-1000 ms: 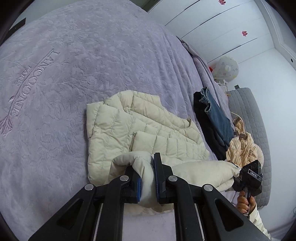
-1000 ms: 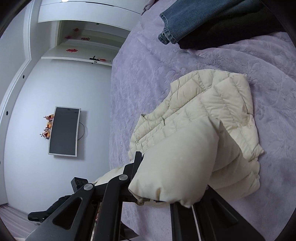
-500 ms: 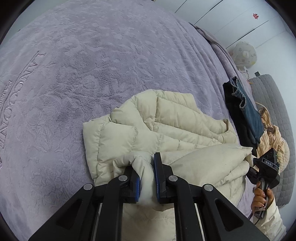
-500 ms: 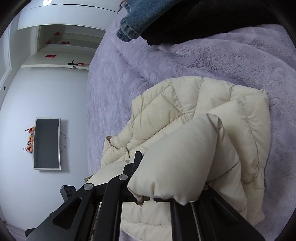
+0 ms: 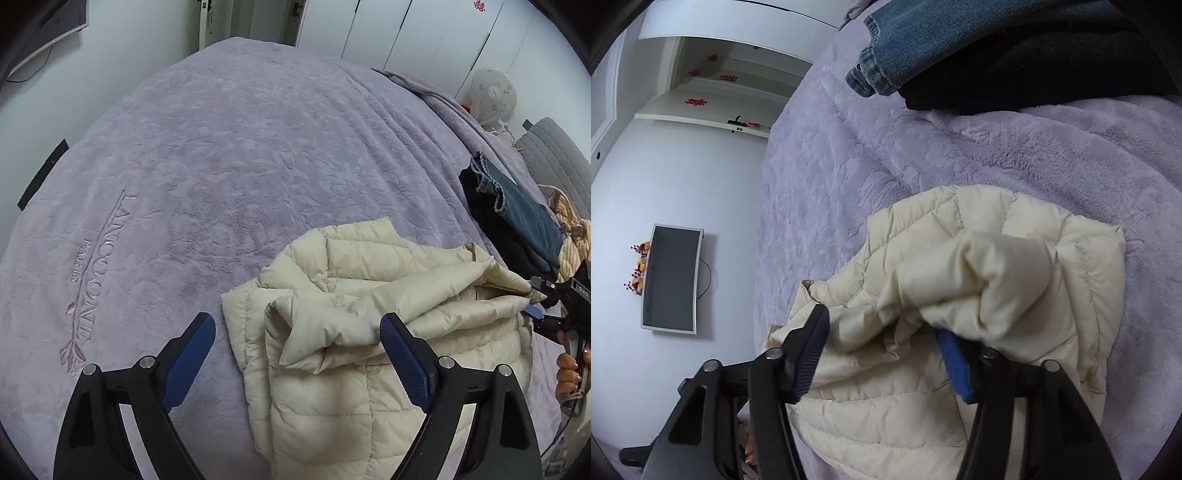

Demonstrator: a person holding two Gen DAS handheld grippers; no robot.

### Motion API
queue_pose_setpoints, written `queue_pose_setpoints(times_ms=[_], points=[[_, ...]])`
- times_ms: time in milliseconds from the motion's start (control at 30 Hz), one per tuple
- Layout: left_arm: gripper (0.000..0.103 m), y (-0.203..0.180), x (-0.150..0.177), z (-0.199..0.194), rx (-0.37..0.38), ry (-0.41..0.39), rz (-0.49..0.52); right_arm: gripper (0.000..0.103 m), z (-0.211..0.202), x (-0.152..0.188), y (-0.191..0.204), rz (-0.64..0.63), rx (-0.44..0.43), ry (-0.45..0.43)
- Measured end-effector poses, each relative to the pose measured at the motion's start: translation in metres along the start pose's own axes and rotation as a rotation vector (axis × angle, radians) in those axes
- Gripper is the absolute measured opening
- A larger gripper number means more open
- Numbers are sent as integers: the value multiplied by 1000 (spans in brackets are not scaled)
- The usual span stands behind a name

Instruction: Fold large clothes

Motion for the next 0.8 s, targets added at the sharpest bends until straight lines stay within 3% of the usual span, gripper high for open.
queue_pose_setpoints(times_ms=[200, 300, 333, 367, 433, 600, 800], points=[[91, 3, 9, -20, -65, -73, -2, 64, -27, 7, 11, -41, 42, -31], [91, -1, 14, -26, -23, -74, 9, 64, -40, 16, 14, -67, 77, -30], [91, -5, 16, -26, -4, -69, 15, 55, -42, 20, 15, -83, 94, -24], [91, -11, 18, -25, 11, -64, 25, 34, -41, 23, 16, -100, 108, -12], [91, -26, 22, -19, 17, -57, 60, 24, -34, 28, 16, -138, 145, 21], [91, -56, 24, 10, 26, -38, 77, 23, -5, 30, 15, -221, 237, 57], [91, -70, 14, 49, -44, -28, 60, 24, 26, 17, 5, -257, 309, 55]])
Point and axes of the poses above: each gripper's, at about its wrist camera, not at the fingertips, and z roughly the way its jaws point, y to its left, x to its underside, the point moved 1 cm from there along z, roughly the way its jaws point, and after that the axes turned 10 degrees about -x, right-handed, at the moved point
